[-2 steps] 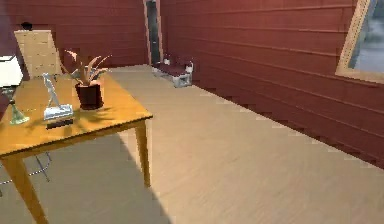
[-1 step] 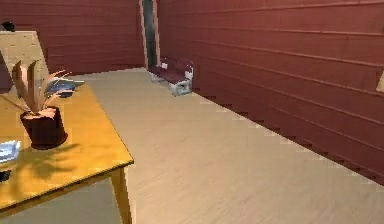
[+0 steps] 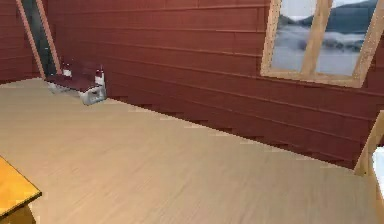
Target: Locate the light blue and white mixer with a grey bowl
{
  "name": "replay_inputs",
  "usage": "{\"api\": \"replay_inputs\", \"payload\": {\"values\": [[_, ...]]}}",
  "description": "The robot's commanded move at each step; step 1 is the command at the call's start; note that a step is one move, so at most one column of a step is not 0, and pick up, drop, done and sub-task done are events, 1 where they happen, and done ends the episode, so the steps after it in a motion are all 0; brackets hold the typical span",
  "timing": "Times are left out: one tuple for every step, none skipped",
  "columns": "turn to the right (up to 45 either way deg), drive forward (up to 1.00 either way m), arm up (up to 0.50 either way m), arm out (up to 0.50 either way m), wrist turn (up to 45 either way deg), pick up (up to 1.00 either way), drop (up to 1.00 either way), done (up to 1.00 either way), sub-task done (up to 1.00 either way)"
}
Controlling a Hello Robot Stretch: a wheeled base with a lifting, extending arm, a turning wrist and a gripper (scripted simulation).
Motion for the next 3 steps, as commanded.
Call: {"api": "replay_inputs", "payload": {"values": [[0.0,0.55,0.0,0.0,0.0,0.0,0.0,0.0,0.0],[-9.0,0.0,0.0,0.0,0.0,0.0,0.0,0.0,0.0],[0.0,0.45,0.0,0.0,0.0,0.0,0.0,0.0,0.0]]}}
